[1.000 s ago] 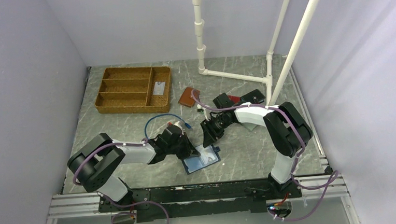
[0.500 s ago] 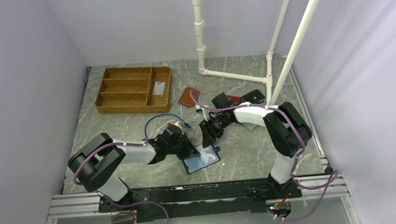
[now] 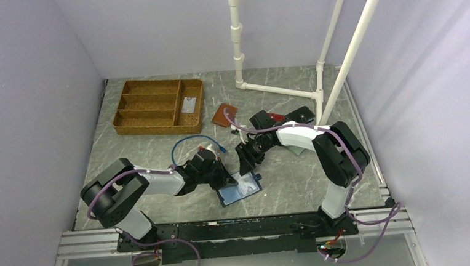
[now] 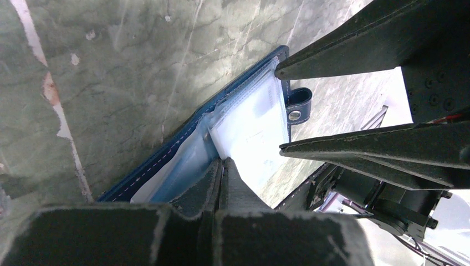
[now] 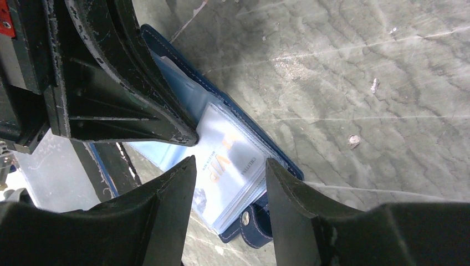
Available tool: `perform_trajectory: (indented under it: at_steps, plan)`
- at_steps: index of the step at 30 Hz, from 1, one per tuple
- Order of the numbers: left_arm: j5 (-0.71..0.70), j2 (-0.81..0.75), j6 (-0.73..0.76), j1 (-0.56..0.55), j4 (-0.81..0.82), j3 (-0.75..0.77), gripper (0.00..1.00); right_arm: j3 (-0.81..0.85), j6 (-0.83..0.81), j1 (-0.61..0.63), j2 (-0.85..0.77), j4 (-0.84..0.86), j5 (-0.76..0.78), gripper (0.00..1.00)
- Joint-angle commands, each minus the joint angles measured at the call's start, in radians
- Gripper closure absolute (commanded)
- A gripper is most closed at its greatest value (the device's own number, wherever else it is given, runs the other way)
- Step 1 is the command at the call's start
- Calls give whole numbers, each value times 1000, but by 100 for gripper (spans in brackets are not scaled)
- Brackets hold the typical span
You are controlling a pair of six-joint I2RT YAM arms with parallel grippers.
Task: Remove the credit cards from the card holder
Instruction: Remove the credit card from the card holder.
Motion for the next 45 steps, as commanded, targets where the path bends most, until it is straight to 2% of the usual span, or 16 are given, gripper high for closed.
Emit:
perform_trajectory:
  at_steps: [1,11,16,22,35,45]
  plan:
    - [-78,16,16,-5,-38,-20,100,23,-33,9,6,-4,99,47]
    - [-86,3,20,-5,-53,-19,100,29,-45,10,-4,-10,150,47]
    - [-82,6,22,-5,-54,-14,100,35,-64,21,6,-30,84,47]
    - [-85,-9,22,-4,-52,-20,100,49,-86,44,10,-66,-47,53]
    - [-65,-18,25,-5,-6,-40,100,59,-71,40,7,-77,-143,62]
    - [-52,-48,40,-4,-12,-42,96,50,-34,21,23,-55,-6,61]
